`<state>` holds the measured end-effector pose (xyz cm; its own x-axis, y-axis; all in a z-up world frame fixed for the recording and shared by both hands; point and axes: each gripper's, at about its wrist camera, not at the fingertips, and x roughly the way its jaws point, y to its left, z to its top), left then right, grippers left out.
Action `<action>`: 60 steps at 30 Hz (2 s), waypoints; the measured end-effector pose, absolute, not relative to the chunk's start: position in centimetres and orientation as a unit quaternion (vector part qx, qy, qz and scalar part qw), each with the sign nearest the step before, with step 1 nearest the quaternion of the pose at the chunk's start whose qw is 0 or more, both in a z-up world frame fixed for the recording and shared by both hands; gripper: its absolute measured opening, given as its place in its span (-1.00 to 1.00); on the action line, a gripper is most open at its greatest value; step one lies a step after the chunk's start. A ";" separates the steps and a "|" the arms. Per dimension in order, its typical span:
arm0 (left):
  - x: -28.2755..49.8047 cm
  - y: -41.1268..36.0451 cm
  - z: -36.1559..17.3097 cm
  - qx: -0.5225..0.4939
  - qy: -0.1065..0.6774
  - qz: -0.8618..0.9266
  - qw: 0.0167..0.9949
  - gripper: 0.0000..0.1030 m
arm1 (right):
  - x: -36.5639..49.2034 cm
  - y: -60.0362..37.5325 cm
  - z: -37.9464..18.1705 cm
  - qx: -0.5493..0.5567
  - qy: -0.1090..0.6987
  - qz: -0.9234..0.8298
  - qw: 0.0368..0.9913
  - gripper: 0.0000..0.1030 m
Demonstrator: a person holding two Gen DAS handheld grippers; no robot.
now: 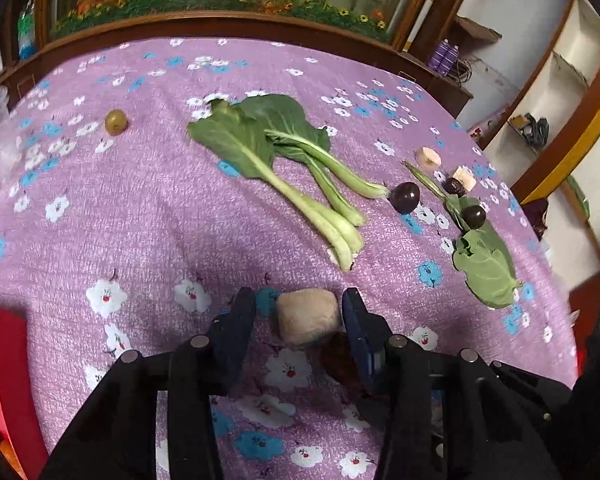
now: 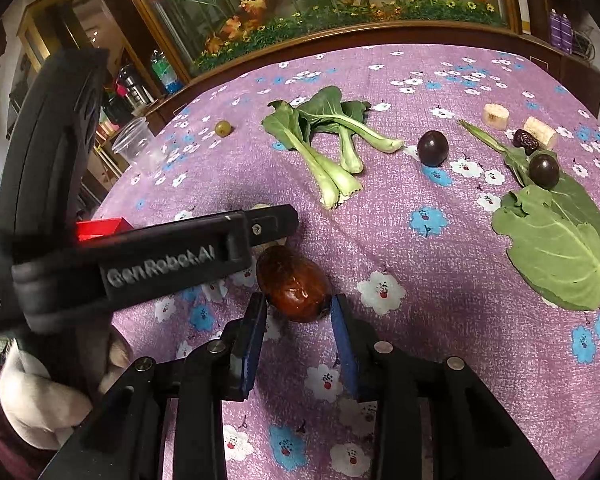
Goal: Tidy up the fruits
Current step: 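Grasp a red date with the right tool while the left tool grasps a white chunk, then carry the red date and white chunk with both tools toward the red tray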
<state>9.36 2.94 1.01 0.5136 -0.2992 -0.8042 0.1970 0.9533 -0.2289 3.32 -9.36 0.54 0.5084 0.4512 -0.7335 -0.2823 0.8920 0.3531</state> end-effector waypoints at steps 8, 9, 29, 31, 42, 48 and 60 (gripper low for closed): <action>8.4 2.9 1.5 -0.047 0.463 -0.131 0.875 -0.40 | 3.4 -8.9 0.4 0.105 0.441 0.226 0.862 -0.28; 8.1 3.0 1.7 -0.044 0.458 -0.127 0.879 -0.40 | 3.4 -8.9 0.4 0.107 0.441 0.227 0.862 -0.29; 0.6 7.6 4.9 -0.121 0.420 -0.109 0.893 -0.40 | 3.4 -10.3 1.0 0.175 0.442 0.272 0.836 -0.53; 0.2 8.0 4.9 -0.130 0.418 -0.108 0.892 -0.40 | 3.4 -10.6 1.0 0.173 0.442 0.257 0.842 -0.51; -3.9 11.0 4.7 -0.143 0.407 -0.089 0.898 -0.40 | 2.7 -9.0 2.2 0.118 0.414 0.248 0.868 -0.23; -6.0 11.9 5.3 -0.142 0.397 -0.091 0.902 -0.39 | 3.8 -5.9 1.9 0.040 0.431 0.225 0.873 -0.19; -8.8 13.2 6.5 -0.147 0.373 -0.087 0.912 -0.39 | 1.7 -6.3 2.3 0.051 0.455 0.226 0.860 -0.79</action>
<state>-8.83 13.15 6.48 0.7059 -0.2686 -0.6554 0.0488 0.9416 -0.3333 1.73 -6.26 2.30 0.4845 0.4346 -0.7592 -0.3426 0.8928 0.2924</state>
